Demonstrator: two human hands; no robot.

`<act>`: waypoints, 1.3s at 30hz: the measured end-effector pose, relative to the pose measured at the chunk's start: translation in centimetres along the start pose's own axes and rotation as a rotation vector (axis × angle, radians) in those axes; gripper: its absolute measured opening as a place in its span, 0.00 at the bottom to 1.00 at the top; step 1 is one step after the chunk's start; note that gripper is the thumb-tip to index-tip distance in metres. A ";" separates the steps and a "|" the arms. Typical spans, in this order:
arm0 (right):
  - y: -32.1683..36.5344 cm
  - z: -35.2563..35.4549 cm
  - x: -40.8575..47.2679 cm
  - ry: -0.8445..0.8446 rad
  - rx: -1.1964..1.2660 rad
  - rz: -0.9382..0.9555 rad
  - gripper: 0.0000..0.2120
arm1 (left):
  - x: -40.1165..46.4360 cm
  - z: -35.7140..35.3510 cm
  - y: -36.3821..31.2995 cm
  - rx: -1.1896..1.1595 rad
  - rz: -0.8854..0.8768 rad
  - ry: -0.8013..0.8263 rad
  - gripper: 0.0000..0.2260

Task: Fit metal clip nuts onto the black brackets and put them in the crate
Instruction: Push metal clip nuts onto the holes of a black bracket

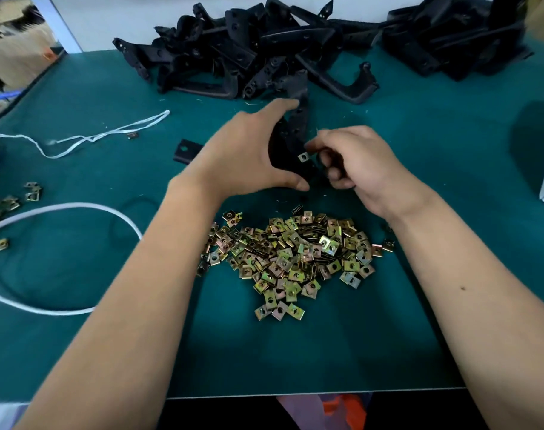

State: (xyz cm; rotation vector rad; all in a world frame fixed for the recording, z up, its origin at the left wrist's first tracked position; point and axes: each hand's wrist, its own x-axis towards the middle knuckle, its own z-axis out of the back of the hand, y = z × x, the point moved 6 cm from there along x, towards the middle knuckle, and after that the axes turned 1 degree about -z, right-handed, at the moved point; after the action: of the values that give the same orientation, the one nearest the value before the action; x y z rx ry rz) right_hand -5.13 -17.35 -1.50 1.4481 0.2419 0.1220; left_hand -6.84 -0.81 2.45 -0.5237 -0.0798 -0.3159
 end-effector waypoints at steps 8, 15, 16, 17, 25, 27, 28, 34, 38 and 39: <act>-0.1 -0.2 -0.2 -0.005 -0.057 0.019 0.08 | -0.9 -0.7 0.8 0.066 0.002 -0.292 0.61; -0.1 -0.1 -0.2 -0.092 -0.058 0.030 0.09 | -0.6 -2.9 0.3 -0.138 0.067 -0.319 0.58; -0.1 -0.2 -0.2 -0.086 -0.042 0.027 0.09 | -0.5 -3.0 0.2 -0.136 0.062 -0.327 0.57; 0.0 -0.3 -0.2 -0.082 -0.021 0.021 0.09 | -0.5 -2.9 0.2 -0.130 0.059 -0.342 0.56; -0.3 0.0 -0.1 -0.087 0.190 -0.018 0.08 | -0.6 -1.5 0.2 -0.057 0.017 -0.383 0.50; -0.4 1.1 0.0 -0.166 0.206 -0.020 0.11 | -0.7 -0.5 1.2 -0.064 0.062 -0.388 0.50; -0.4 1.5 0.0 -0.200 0.151 -0.007 0.12 | -0.9 0.3 1.9 -0.081 0.103 -0.410 0.50; 2.1 -2.9 0.4 -0.088 -0.483 0.205 0.09 | -6.1 6.6 9.3 -0.144 0.549 -0.776 0.39; 4.6 -8.2 3.6 -0.020 -0.836 0.306 0.11 | -9.2 8.2 12.1 -0.159 0.680 -0.856 0.32; 4.8 -9.4 4.5 -0.018 -0.960 0.292 0.11 | -9.6 8.3 12.3 -0.155 0.687 -0.859 0.32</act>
State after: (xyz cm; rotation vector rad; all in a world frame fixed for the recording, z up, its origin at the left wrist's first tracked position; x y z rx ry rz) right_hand -2.67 -6.60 1.91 0.5171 -0.0562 0.4019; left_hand -12.06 16.07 2.24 -0.7767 -0.6939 0.5970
